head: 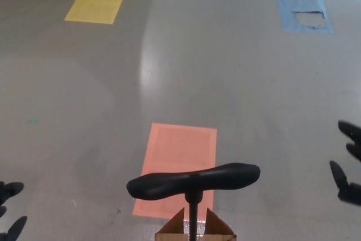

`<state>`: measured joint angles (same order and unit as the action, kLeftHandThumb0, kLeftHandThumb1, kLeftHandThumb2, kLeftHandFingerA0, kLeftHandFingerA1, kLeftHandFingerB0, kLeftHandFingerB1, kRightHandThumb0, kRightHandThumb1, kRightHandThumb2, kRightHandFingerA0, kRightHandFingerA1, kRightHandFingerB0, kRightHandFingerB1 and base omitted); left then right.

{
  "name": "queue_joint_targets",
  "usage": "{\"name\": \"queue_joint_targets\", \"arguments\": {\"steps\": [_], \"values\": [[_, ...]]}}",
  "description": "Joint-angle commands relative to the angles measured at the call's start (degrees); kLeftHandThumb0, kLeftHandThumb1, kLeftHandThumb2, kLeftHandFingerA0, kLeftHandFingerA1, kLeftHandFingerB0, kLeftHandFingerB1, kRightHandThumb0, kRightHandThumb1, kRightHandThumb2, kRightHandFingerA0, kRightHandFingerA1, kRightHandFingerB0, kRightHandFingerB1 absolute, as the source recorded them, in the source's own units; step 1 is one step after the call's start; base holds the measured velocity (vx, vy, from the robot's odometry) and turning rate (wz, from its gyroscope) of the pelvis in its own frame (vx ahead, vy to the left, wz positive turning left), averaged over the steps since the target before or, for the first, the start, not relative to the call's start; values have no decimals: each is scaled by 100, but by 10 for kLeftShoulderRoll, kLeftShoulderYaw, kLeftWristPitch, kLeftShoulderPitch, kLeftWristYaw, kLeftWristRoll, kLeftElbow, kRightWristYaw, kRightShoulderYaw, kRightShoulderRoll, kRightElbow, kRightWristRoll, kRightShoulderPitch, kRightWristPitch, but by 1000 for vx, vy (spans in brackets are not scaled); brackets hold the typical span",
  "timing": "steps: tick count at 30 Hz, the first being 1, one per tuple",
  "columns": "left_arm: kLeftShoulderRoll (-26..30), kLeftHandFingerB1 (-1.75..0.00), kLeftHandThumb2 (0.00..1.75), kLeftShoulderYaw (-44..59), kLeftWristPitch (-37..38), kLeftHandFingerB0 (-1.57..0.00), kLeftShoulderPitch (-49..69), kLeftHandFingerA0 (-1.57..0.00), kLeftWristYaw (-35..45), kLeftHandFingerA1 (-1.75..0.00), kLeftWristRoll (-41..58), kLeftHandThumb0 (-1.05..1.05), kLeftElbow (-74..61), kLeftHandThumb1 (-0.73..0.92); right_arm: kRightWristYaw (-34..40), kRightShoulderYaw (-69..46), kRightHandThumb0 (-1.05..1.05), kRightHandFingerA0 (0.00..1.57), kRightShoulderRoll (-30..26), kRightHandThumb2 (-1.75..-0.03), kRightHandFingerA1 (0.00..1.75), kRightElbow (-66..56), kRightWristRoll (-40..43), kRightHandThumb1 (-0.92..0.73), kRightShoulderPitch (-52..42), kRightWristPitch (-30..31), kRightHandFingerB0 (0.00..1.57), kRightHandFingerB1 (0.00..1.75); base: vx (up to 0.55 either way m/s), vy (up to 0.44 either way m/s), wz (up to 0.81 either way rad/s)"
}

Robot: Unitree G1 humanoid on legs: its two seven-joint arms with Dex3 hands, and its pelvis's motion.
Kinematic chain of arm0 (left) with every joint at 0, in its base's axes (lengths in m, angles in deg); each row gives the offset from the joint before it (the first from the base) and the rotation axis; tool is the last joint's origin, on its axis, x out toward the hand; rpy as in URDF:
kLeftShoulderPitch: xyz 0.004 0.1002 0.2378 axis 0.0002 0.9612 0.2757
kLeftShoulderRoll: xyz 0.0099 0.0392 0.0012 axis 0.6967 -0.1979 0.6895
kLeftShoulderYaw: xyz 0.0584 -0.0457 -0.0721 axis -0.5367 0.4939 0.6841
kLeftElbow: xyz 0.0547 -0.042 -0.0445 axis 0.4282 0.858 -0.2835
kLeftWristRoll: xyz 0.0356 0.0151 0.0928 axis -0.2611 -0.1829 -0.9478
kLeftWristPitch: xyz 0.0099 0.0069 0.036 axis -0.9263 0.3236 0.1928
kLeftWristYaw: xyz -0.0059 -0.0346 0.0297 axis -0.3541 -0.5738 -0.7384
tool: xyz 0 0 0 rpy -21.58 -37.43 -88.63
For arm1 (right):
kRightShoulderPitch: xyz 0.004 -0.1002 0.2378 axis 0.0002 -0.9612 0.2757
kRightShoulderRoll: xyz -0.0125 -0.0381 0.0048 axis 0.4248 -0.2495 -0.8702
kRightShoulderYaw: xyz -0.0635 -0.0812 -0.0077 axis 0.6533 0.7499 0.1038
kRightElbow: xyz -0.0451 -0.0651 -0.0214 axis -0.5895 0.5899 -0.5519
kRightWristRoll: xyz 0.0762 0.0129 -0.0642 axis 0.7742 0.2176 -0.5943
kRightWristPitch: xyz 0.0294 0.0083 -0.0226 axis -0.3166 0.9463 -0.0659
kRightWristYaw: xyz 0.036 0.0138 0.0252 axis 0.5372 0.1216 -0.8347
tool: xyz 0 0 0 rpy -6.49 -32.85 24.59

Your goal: An air pump is kept on top of a storage box on the floor and the robot uses its right hand to press down on the handle of the pump to compress it

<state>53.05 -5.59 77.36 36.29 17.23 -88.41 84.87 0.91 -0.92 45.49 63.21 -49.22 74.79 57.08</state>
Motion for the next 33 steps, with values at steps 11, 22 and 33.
{"name": "queue_joint_targets", "arguments": {"steps": [11,22,33], "values": [[30,-47,115,2,64,0,-20,0,35,-48,0,-33,12,63,-30,-16,-80,13,-39,-68,25,-789,54,-85,160,94,12,24,0,0,0],[27,-29,70,-2,69,-15,-17,-13,34,-33,-2,-67,32,92,-143,84,-79,0,-67,-121,18,-793,2,-83,250,208,0,18,0,0,0],[41,-47,118,-14,75,0,-8,0,31,-49,-19,-32,3,66,-224,156,-90,0,-81,-124,12,-776,-48,-89,339,291,0,12,0,0,0]]}}
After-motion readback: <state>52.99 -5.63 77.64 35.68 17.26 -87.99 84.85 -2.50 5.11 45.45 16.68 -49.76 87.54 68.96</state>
